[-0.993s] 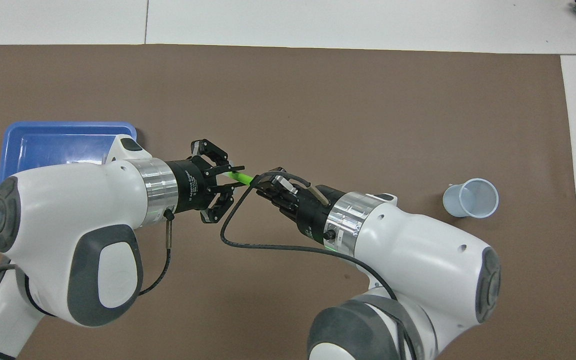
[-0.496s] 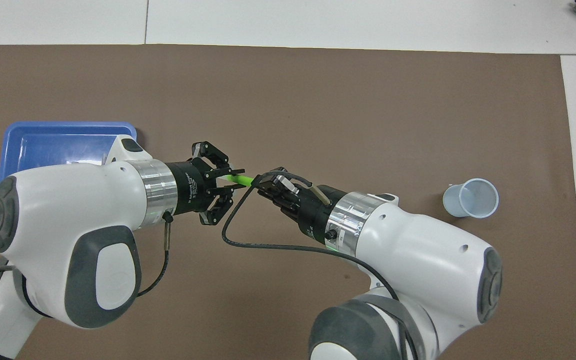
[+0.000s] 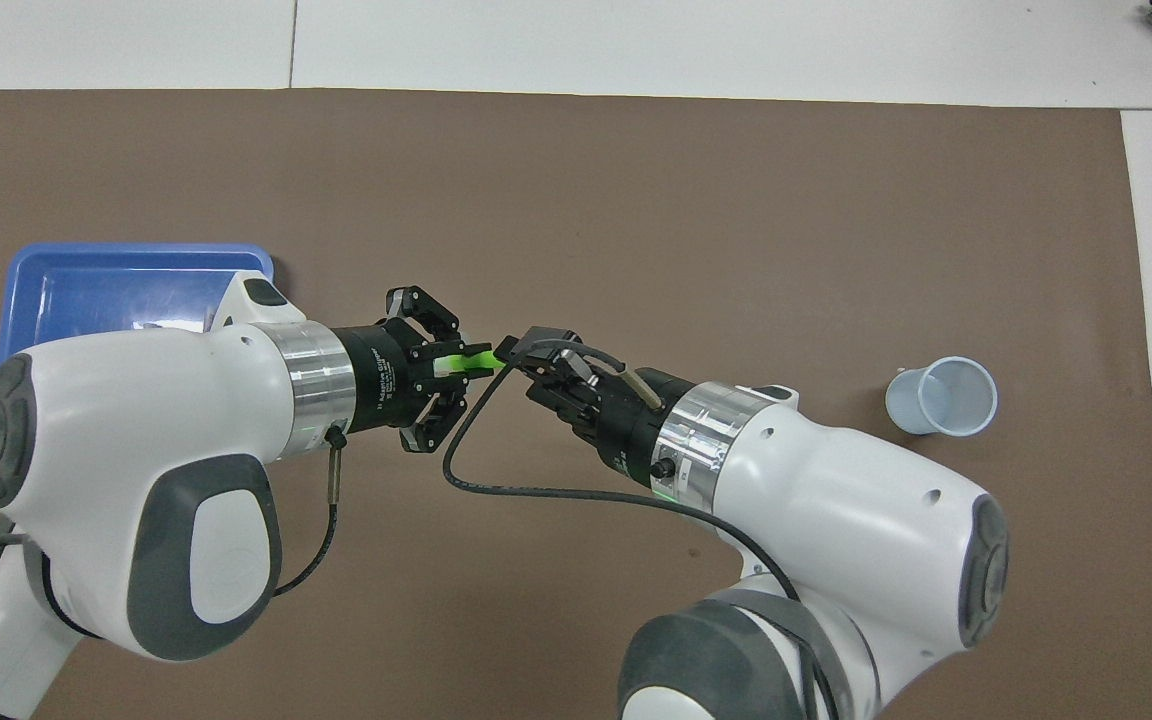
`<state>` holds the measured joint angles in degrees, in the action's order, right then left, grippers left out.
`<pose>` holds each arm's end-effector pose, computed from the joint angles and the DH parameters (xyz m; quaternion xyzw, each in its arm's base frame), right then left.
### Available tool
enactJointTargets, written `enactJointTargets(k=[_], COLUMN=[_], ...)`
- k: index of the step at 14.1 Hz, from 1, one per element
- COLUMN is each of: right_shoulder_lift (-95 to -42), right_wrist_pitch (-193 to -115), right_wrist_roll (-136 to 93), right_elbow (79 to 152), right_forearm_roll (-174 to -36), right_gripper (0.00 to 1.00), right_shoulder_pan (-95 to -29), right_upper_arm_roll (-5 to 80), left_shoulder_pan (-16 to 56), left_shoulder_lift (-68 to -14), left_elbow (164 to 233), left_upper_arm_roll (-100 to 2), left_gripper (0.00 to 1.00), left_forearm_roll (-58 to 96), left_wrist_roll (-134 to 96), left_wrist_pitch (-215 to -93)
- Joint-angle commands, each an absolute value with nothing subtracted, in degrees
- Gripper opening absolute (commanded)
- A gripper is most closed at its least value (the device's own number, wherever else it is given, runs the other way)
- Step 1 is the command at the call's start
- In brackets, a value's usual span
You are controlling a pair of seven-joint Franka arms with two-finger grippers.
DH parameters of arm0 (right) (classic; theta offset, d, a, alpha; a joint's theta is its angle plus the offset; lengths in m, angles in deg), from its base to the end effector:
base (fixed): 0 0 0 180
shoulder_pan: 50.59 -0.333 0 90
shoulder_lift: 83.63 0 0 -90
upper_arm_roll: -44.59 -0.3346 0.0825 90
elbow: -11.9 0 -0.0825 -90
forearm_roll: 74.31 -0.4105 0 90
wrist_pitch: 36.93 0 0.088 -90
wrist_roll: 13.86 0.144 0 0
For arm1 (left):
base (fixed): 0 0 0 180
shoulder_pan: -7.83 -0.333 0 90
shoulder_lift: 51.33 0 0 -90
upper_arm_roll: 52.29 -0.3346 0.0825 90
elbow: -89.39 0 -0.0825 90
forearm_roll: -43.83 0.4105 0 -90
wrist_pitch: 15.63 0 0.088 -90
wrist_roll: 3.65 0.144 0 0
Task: Right arm passes pens to left for tray arrangement
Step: 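Close the left gripper on the green pen and open the right gripper, then place the green pen in the blue tray with the left gripper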
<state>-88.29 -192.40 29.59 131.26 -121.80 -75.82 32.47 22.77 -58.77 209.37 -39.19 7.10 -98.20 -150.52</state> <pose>0.5008 0.3669 0.5182 -0.8443 0.3284 -0.0649 0.4184 0.5069 -0.3013 0.4992 0.6867 0.6578 -0.1285 0.2815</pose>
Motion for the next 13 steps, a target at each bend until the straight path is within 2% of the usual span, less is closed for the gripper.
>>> enactJointTargets(k=[1, 4, 8, 13], right_shoulder_lift=[-88.73, -89.17, -89.78, -90.75], right_wrist_pitch=[-191.27, -183.04, -171.34, -160.79], right_wrist_roll=[27.63, 14.76, 0.05, -9.7], right_elbow=[130.99, 130.99, 130.9, 130.9], right_forearm_roll=[-122.75, -121.78, -111.96, -97.38], right_gripper=[1.0, 1.0, 1.0, 1.0], right_shoulder_pan=[-75.29, -70.73, -63.61, -57.81], right_upper_arm_roll=[32.46, 32.72, 32.73, 32.73], left_shoulder_pan=[22.86, 21.11, 17.77, 8.2], left_shoulder_lift=[-60.73, -61.17, -61.69, -63.1], left_elbow=[210.85, 210.85, 210.59, 210.59], left_upper_arm_roll=[-39.81, -40.17, -40.25, -40.52], left_gripper=[0.0, 0.0, 0.0, 0.0], left_forearm_roll=[6.39, 6.39, 6.48, 8.75], left_wrist_roll=[-96.73, -93.31, -85.32, -59.86], left_wrist_pitch=[-148.36, -145.72, -139.75, -126.13])
